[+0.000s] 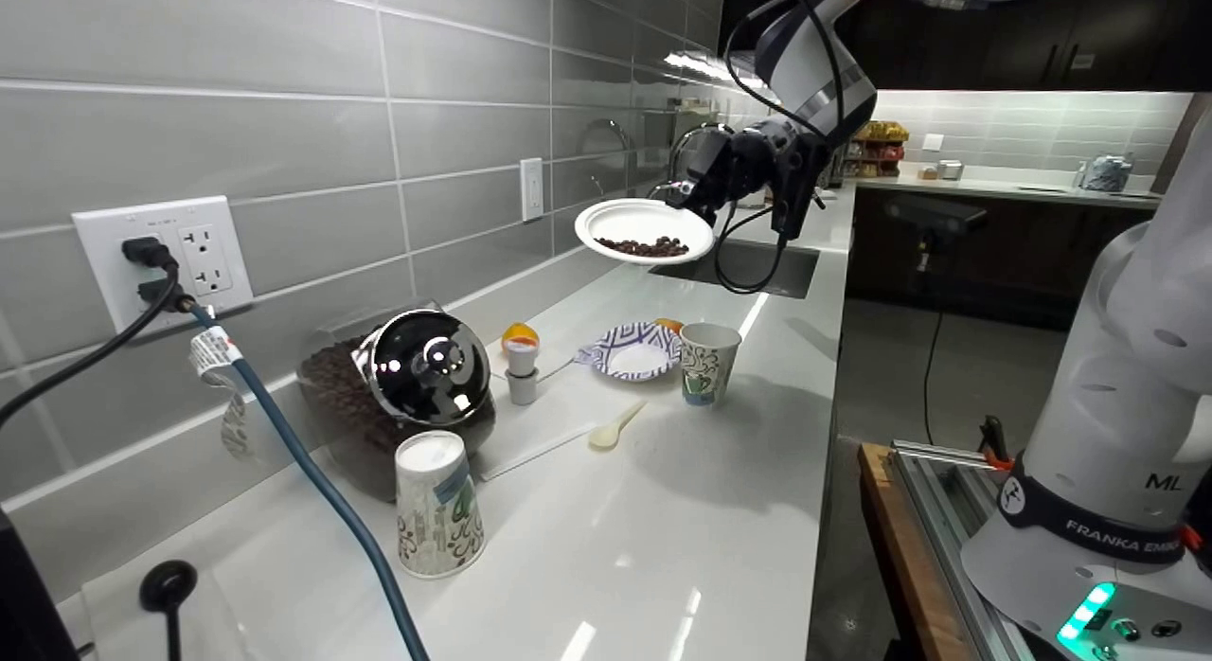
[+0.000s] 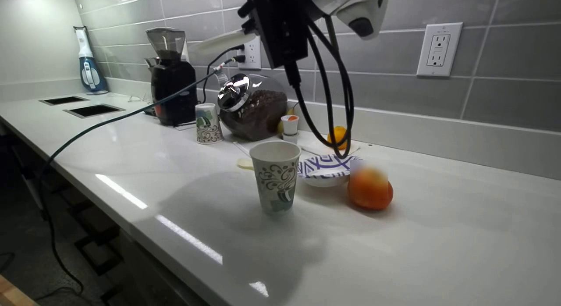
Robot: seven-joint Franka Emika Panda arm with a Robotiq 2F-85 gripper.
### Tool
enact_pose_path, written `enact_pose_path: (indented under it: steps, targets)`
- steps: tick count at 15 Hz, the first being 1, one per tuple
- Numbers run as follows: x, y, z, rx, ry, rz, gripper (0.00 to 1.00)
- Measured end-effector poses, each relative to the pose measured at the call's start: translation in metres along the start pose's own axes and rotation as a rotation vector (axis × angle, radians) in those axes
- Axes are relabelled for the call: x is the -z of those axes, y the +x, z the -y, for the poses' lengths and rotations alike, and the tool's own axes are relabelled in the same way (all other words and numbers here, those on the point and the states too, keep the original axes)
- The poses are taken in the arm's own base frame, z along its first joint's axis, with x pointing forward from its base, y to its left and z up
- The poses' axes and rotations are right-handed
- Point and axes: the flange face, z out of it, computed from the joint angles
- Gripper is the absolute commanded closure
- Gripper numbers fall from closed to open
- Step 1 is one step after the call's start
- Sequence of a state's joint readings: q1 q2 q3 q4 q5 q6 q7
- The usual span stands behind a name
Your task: Pour the beans on the plate into the cup
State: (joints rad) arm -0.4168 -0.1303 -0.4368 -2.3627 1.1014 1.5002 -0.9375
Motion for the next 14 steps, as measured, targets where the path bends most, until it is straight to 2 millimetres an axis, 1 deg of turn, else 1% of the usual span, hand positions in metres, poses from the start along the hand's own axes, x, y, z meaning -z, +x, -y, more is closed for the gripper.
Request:
enact_pose_path:
  steps: [3, 7, 10, 12, 14]
  targets:
    - [0.020, -0.012, -0.012, -0.037, 0.012, -0.098, 0.97]
    - [0.027, -0.019, -0.021, -0.066, 0.026, -0.173, 0.97]
    - [0.033, -0.020, -0.025, -0.080, 0.025, -0.228, 0.97]
    - [0.044, -0.023, -0.032, -0.096, -0.009, -0.275, 0.98]
    - [0.061, -0.027, -0.043, -0.116, -0.090, -0.349, 0.97]
